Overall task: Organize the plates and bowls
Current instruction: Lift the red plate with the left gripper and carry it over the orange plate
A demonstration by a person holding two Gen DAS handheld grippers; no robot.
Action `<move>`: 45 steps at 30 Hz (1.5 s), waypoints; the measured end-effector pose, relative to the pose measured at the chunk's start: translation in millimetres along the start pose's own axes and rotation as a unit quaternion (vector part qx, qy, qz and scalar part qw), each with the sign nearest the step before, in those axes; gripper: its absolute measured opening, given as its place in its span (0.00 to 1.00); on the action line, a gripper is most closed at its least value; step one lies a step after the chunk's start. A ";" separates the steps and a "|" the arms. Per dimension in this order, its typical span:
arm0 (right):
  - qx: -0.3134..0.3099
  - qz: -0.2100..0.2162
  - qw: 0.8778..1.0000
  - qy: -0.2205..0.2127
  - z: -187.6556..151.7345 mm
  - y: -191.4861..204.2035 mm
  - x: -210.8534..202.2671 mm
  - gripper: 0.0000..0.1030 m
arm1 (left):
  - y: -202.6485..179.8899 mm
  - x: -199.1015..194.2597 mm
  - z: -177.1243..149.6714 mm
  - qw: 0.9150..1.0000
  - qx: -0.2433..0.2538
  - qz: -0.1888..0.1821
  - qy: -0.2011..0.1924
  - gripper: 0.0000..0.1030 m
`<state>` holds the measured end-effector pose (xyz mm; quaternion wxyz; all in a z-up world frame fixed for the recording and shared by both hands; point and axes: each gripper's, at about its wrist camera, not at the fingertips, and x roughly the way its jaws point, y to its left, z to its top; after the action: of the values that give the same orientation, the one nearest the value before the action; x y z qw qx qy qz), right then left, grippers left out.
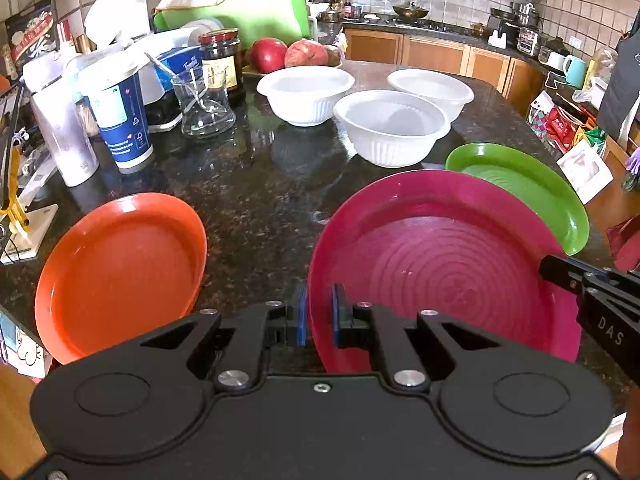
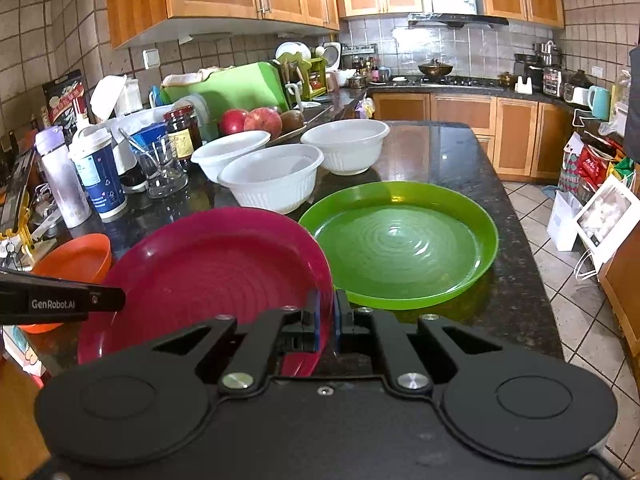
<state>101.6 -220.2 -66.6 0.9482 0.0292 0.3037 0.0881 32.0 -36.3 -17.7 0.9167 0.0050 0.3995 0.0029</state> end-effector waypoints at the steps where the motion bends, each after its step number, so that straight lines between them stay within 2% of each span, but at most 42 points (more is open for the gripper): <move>1: 0.002 0.000 1.000 -0.002 0.0 -1.4 -0.9 0.08 | -2.0 -0.7 0.0 1.000 0.001 0.000 0.000 0.15; 8: 0.010 0.000 1.000 -0.009 -0.9 -1.1 -3.8 0.08 | -9.8 -5.4 -1.8 1.000 0.005 0.004 -0.003 0.15; 15: 0.008 -0.004 1.000 -0.014 1.8 17.8 -5.4 0.08 | 4.4 -8.9 -0.6 1.000 0.002 0.003 -0.007 0.15; 21: 0.004 0.005 1.000 -0.022 10.4 58.7 -0.9 0.08 | 40.4 -14.0 5.6 1.000 0.003 0.007 -0.013 0.15; 35: -0.022 0.045 0.999 -0.021 21.8 176.4 30.2 0.08 | 149.2 -28.8 7.1 0.998 -0.011 0.048 -0.035 0.15; 45: -0.024 0.025 0.999 -0.003 17.0 225.5 46.9 0.08 | 201.3 -15.5 7.3 0.999 -0.006 0.033 -0.023 0.15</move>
<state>115.4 10.1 -55.0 0.9470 0.0138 0.2981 0.1186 26.5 164.8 0.9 0.9251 0.0131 0.3779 0.0353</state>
